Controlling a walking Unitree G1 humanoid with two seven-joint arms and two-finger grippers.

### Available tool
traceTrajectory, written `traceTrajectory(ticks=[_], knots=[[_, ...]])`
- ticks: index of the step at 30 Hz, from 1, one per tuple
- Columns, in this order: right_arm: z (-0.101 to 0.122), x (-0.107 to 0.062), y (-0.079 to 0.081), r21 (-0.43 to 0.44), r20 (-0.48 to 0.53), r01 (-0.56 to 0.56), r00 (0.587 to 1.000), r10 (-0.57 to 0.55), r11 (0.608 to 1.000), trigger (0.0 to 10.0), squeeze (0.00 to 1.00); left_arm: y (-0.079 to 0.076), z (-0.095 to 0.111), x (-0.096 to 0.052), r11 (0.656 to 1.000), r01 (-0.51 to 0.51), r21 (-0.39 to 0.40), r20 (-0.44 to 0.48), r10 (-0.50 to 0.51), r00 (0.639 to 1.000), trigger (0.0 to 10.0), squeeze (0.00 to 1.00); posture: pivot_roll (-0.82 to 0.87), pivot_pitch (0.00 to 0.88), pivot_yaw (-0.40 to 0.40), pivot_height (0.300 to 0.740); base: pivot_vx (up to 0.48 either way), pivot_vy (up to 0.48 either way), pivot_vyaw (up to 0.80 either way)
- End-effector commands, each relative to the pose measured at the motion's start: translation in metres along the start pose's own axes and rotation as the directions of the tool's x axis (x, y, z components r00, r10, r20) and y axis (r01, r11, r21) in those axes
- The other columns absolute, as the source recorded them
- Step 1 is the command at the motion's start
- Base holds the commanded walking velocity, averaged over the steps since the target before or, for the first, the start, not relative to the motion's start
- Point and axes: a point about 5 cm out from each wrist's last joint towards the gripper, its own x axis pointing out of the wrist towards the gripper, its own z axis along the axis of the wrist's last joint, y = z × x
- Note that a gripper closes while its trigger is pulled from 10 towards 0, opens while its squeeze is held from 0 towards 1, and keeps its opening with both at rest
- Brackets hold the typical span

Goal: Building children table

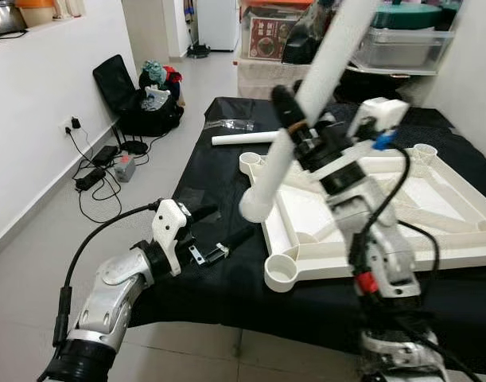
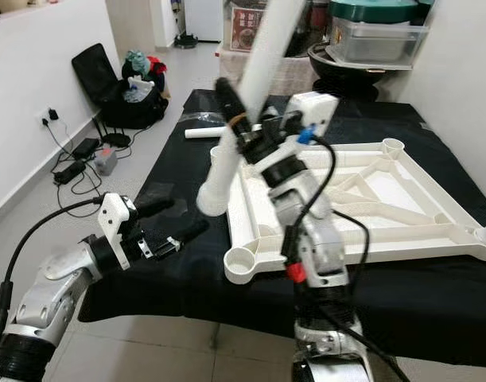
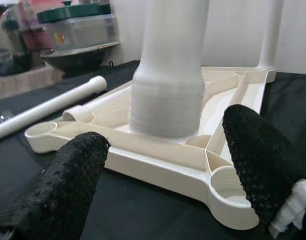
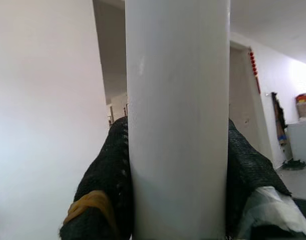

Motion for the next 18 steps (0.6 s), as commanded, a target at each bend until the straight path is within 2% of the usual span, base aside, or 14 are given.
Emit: traceTrajectory(ticks=[1, 5, 8, 14, 18], knots=[[-0.002, 0.005, 0.006, 0.014, -0.002, -0.012, 1.000, 0.012, 1.000, 0.0, 0.00, 0.001, -0.005, -0.001, 1.000, 0.006, 0.021, -0.038, -0.005, 0.999, 10.0, 0.00, 0.07, 0.000, -0.042, 0.740, 0.000, 0.000, 0.00], [-0.001, 0.008, 0.014, 0.030, 0.005, -0.038, 0.999, 0.038, 0.999, 0.0, 0.00, 0.008, 0.000, -0.002, 0.998, -0.048, 0.033, -0.025, 0.049, 0.999, 10.0, 0.00, 0.06, 0.000, -0.043, 0.740, 0.000, 0.000, 0.00], [0.000, 0.007, 0.016, 0.041, 0.004, -0.050, 0.999, 0.050, 0.998, 0.0, 0.00, 0.012, 0.005, -0.001, 0.997, -0.077, 0.011, 0.000, 0.077, 0.997, 10.0, 0.00, 0.07, 0.000, -0.050, 0.740, 0.000, 0.000, 0.00], [0.000, 0.003, 0.035, 0.089, 0.011, -0.130, 0.992, 0.130, 0.987, 0.0, 0.00, 0.013, 0.005, -0.002, 0.997, -0.079, 0.011, -0.005, 0.079, 0.997, 10.0, 0.00, 0.08, 0.000, -0.058, 0.740, 0.000, 0.000, 0.00], [-0.004, 0.000, 0.040, 0.108, 0.002, -0.138, 0.990, 0.138, 0.985, 0.0, 0.00, 0.014, 0.006, 0.000, 0.997, -0.078, 0.009, 0.003, 0.078, 0.997, 10.0, 0.00, 0.08, 0.000, -0.056, 0.740, 0.000, 0.000, 0.00]])
